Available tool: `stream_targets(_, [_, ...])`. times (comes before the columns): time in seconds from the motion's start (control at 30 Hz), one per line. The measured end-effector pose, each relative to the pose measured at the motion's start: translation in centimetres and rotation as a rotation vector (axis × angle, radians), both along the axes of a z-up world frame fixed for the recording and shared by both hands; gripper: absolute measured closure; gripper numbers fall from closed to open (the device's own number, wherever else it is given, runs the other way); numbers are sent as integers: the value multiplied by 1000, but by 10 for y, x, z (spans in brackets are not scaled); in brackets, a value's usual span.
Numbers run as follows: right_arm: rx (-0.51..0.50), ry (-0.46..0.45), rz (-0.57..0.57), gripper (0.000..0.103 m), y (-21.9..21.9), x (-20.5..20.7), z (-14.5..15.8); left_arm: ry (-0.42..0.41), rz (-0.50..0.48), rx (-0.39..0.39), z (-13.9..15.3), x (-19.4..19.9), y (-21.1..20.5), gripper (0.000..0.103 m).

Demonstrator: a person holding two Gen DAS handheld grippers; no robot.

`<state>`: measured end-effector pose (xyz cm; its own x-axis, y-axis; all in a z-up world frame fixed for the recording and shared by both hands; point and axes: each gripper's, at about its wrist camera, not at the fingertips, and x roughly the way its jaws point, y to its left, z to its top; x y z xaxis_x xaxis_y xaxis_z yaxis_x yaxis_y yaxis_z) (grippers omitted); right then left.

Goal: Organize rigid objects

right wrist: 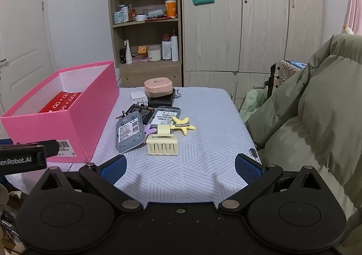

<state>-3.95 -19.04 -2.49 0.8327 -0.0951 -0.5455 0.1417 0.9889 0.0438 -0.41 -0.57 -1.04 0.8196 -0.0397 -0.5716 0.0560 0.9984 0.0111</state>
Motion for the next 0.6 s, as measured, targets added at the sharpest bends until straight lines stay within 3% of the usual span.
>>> stream_targets(0.6, [-5, 22, 8, 0, 6, 8, -2, 44, -29, 17, -7, 8, -2, 0])
